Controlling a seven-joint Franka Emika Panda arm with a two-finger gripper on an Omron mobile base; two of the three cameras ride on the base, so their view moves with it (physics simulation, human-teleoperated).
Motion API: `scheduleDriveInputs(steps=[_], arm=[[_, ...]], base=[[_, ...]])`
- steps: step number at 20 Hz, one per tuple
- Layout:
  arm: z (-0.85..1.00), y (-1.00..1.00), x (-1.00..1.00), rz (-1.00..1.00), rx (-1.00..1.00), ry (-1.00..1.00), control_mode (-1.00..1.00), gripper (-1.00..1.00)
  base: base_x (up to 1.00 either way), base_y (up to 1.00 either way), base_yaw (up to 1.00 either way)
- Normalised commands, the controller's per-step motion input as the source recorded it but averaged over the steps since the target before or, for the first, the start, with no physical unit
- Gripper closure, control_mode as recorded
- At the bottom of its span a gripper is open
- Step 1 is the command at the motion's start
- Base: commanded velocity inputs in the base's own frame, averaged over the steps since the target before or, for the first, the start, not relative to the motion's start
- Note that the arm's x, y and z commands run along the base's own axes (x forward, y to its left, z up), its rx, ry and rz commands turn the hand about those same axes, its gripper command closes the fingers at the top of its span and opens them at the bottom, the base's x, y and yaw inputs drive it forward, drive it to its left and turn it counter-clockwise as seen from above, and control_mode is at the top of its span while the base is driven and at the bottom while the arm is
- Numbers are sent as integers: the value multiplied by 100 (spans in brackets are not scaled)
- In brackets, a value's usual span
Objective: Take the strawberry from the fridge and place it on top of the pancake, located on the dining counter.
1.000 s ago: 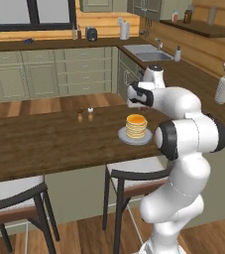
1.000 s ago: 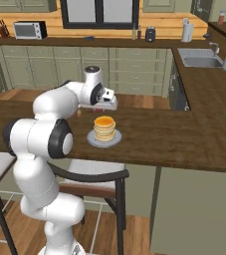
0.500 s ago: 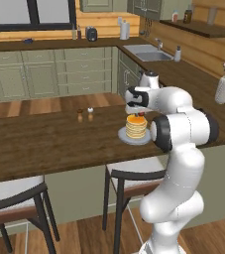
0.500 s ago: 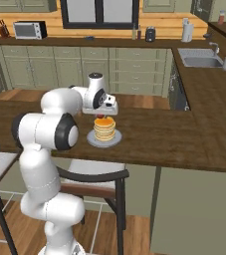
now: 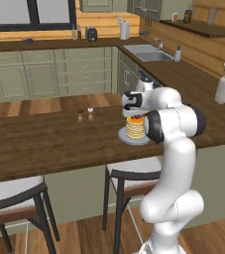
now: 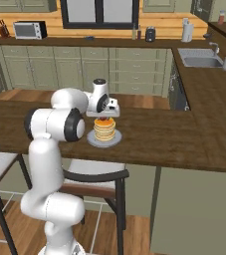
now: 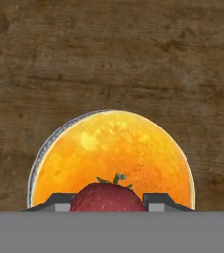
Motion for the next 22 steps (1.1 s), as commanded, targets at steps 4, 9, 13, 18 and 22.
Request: scheduleDriveInputs(steps=[4, 9, 13, 18, 22], arm=[[-22, 0, 0, 4, 0, 1, -100, 100], [-20, 0, -1, 1, 0, 3, -100, 100], [-2, 0, 0, 0, 0, 0, -100, 100], [0, 0, 0, 0, 0, 0, -100, -100], [0, 0, -1, 0, 0, 0, -100, -100]], base=[[0, 0, 0], [0, 0, 0], [0, 0, 0], [0, 0, 0], [0, 0, 0]])
